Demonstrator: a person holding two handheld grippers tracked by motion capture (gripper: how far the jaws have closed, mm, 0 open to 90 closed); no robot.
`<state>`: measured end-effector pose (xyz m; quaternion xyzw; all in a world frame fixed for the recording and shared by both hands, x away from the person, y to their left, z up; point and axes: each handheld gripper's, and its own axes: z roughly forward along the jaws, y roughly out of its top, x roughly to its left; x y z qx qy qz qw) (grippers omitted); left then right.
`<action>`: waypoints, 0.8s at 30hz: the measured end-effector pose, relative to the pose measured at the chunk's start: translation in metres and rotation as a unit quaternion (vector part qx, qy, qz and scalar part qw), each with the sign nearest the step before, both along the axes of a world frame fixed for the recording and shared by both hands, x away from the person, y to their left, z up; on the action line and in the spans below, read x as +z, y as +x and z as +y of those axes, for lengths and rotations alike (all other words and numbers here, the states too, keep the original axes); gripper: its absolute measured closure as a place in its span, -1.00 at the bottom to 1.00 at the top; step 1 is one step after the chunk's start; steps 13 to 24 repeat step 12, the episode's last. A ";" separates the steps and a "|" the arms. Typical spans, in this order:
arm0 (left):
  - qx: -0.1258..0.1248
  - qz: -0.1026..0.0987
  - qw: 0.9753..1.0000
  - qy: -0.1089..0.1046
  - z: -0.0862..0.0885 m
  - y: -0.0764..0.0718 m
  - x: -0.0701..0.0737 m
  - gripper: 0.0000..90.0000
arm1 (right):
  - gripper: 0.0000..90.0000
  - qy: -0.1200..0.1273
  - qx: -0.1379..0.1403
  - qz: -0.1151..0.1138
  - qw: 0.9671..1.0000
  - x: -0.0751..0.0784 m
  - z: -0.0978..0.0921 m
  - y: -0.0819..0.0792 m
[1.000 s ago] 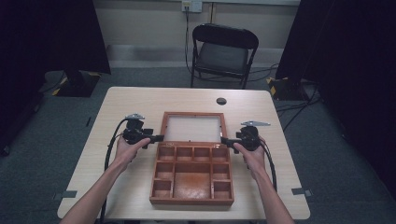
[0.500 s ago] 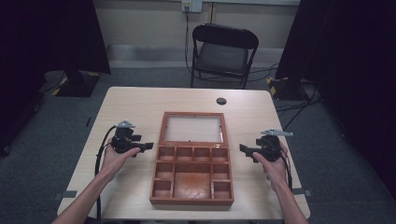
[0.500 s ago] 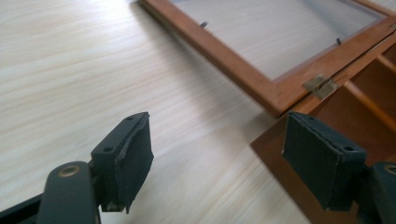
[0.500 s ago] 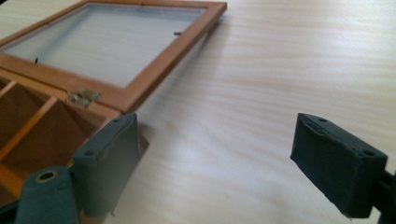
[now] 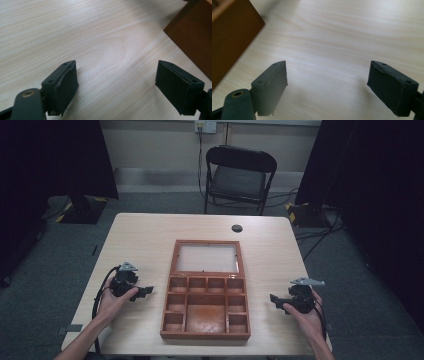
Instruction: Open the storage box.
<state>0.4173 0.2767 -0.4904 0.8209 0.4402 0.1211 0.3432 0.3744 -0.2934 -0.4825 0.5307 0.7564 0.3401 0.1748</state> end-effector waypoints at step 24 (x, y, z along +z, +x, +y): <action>0.030 -0.060 0.997 0.026 -0.007 -0.007 -0.012 -0.88 | -0.77 -0.042 -0.022 -0.037 0.998 -0.018 0.003 -0.002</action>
